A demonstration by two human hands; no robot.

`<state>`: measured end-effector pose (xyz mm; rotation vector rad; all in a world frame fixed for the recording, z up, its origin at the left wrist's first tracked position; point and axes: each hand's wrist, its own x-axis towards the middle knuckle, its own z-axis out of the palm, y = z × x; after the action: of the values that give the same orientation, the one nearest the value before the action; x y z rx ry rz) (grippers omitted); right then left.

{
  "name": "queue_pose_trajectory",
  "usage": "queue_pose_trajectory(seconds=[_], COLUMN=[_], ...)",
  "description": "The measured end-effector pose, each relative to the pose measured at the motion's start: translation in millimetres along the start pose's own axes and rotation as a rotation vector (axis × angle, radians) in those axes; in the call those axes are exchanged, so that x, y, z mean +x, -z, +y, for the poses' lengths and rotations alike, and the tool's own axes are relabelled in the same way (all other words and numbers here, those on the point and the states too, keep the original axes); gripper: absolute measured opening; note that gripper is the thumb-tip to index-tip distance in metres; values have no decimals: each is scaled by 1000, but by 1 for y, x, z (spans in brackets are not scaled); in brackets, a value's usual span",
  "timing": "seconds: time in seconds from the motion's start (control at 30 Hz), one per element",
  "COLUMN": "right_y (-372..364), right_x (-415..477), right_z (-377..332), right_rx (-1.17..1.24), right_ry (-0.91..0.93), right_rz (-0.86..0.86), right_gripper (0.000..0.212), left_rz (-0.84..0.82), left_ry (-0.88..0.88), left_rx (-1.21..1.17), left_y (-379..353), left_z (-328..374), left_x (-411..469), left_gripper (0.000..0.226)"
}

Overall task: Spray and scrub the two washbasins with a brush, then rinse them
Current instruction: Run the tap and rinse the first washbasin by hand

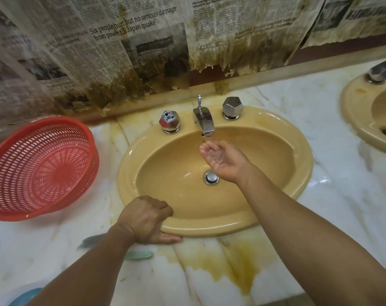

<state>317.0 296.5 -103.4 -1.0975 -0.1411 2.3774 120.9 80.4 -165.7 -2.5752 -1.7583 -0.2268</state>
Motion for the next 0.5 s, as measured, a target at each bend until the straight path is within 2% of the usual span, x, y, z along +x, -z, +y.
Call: queue_pose_trajectory(seconds=[0.2,0.33,0.5], right_y=[3,6,20], right_x=[-52,-90,-122], right_z=[14,29,47], right_rx=[-212,-383,-543], right_ry=[-47,-59,5], right_rz=[44,51,101], right_gripper=[25,26,23], left_rz=[-123,-255,-70], left_ry=[80,201,389], left_rx=[52,44,68], left_y=[9,19,12], left_z=[6,21,67], left_x=[2,7,9], left_gripper=[82,88,85])
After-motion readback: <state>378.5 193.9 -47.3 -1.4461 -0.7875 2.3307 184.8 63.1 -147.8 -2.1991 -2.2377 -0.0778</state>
